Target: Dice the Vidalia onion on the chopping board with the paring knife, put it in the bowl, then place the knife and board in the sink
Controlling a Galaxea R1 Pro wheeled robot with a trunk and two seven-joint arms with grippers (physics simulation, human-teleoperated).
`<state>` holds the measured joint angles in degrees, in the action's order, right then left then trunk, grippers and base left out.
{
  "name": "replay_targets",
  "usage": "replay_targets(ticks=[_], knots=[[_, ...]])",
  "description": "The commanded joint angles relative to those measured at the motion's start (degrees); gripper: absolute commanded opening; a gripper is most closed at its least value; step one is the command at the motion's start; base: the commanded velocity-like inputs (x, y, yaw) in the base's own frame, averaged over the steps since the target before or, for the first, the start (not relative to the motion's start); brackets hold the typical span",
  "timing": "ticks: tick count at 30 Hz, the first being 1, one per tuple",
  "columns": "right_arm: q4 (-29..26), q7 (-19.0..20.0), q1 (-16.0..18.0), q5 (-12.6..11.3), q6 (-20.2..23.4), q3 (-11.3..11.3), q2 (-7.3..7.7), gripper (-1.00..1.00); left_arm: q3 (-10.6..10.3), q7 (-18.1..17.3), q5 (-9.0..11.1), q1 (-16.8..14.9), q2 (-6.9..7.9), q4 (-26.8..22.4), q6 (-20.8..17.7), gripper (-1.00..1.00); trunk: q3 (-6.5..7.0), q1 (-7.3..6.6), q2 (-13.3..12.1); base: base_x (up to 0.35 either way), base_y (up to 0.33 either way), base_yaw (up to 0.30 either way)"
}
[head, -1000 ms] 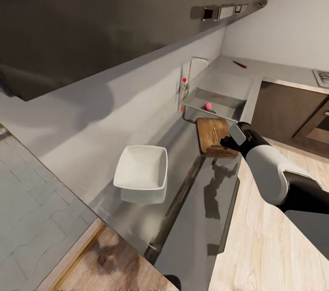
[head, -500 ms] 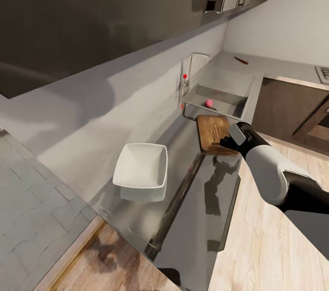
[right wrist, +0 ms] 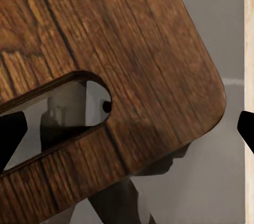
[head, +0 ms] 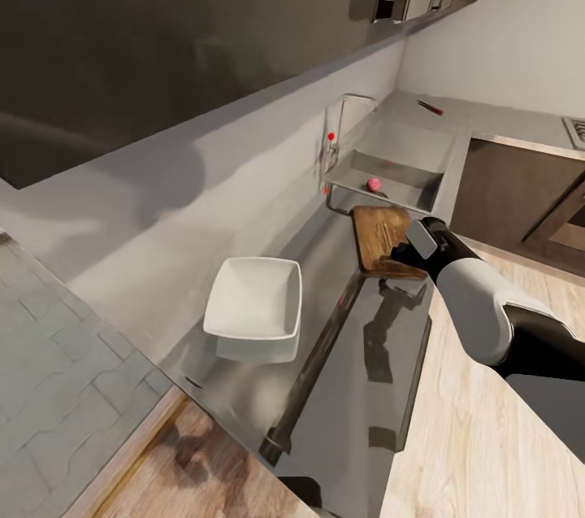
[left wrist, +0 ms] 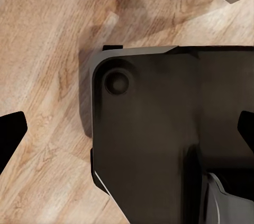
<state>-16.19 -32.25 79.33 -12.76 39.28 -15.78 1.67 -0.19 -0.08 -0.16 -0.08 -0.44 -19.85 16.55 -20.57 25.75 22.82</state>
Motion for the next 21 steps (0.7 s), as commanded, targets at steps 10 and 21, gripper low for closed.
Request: replay_targets(ticks=[10, 21], knots=[[-0.1, -0.4, 0.0, -0.6, 0.1, 0.1, 0.07, 1.0, 0.0, 0.0, 0.0, 0.0, 0.0, 0.0, 0.1, 1.0, -0.09, 0.03, 0.1, 0.005, 0.003, 0.0], [-0.1, -0.4, 0.0, -0.6, 0.1, 0.1, 0.08, 1.0, -0.1, 0.0, 0.0, 0.0, 0.0, 0.1, 0.1, 1.0, -0.09, 0.03, 0.1, 0.0, 0.0, 0.0]])
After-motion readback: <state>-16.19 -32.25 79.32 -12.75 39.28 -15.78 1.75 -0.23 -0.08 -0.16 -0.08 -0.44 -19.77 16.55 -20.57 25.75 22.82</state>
